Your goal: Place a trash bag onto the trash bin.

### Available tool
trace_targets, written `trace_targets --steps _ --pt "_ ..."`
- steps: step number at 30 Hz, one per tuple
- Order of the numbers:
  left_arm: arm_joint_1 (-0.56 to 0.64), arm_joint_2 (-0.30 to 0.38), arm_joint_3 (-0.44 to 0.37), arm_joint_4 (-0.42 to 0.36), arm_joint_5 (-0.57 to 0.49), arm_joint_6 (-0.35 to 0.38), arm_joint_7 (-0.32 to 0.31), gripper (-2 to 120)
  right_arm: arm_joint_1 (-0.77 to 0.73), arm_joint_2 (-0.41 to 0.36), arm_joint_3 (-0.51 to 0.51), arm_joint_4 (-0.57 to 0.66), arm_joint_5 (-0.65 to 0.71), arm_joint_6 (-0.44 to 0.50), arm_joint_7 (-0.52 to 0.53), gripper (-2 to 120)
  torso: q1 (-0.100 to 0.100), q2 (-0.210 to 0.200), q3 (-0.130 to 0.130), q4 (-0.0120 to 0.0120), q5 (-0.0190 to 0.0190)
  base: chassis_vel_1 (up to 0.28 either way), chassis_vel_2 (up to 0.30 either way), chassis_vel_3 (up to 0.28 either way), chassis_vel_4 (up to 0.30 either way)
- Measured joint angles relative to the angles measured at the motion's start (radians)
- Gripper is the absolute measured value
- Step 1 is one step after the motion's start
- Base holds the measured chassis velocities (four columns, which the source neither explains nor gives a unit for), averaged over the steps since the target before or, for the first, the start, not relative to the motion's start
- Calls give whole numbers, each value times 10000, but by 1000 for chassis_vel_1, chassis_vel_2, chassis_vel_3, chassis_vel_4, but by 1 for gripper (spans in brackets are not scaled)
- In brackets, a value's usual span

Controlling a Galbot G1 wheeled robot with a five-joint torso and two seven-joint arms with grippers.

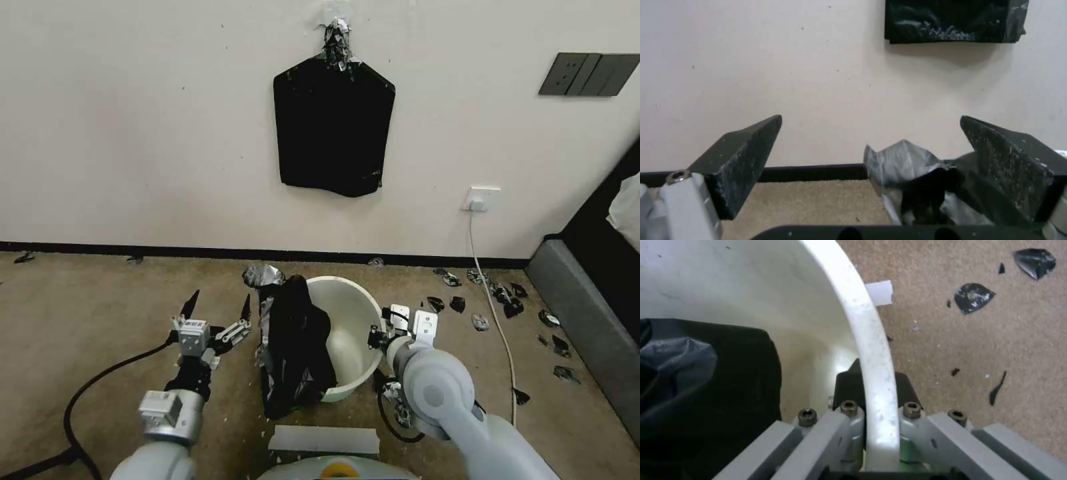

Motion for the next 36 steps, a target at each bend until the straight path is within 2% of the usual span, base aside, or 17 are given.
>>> trace_targets --steps 6,9,12,13,18,20,21,24,25,27,28,29,31,32,34,35,36 --pt "33 15 4 17 6 -8 2 100 -33 116 2 -121 -127 34 -49 2 0 0 -1 -1 -1 0 0 0 0" --pt "41 15 23 18 11 -14 4 100 16 209 10 -245 -177 59 -54 7 0 0 -1 0 -1 0 0 0 0" --pt "83 2 72 16 38 -20 9 100 24 311 28 -349 -284 84 -55 24 0 0 0 0 1 0 0 0 0" --pt "83 2 72 16 38 -20 9 100 24 311 28 -349 -284 84 -55 24 0 0 0 0 1 0 0 0 0" --pt "118 31 71 -18 51 -27 12 100 -9 293 47 -232 -386 89 -108 41 0 0 0 1 2 0 0 0 0" --pt "136 39 76 -22 62 -28 14 100 4 269 114 -146 -397 89 -112 52 0 -1 0 1 3 0 0 0 0" --pt "136 39 76 -22 62 -28 14 100 4 269 114 -146 -397 89 -112 52 0 -1 0 1 3 0 0 0 0" --pt "152 45 89 -24 76 -28 17 100 10 241 279 116 -449 83 -111 67 0 -1 0 1 2 0 0 0 0" --pt "152 45 89 -24 76 -28 17 100 10 241 279 116 -449 83 -111 67 0 -1 0 1 2 0 0 0 0" --pt "166 47 84 -46 79 -28 18 100 -49 160 355 342 -1074 68 -291 77 0 -2 0 1 3 0 0 0 0" --pt "169 43 77 -57 78 -28 18 100 -121 69 378 431 -2026 99 -697 82 0 -2 0 1 3 0 0 0 0" --pt "169 43 77 -57 78 -28 18 100 -121 69 378 431 -2026 99 -697 82 0 -2 0 1 3 0 0 0 0" --pt "142 -4 7 -120 67 -28 4 100 -364 -252 534 685 -4785 484 -2618 93 0 -2 0 0 3 0 0 0 0" --pt "142 -4 7 -120 67 -28 4 100 -364 -252 534 685 -4785 484 -2618 93 0 -2 0 0 3 0 0 0 0" --pt "29 -99 -123 -224 48 44 -151 100 -586 -564 717 1130 -5999 879 -4781 99 0 -1 0 -1 -1 0 0 0 0" --pt "29 -99 -123 -224 48 44 -151 100 -586 -564 717 1130 -5999 879 -4781 99 0 -1 0 -1 -1 0 0 0 0" --pt "-15 -139 -185 -280 43 114 -247 100 -645 -640 725 1257 -6132 1023 -5588 100 0 -1 0 0 1 0 0 0 0"
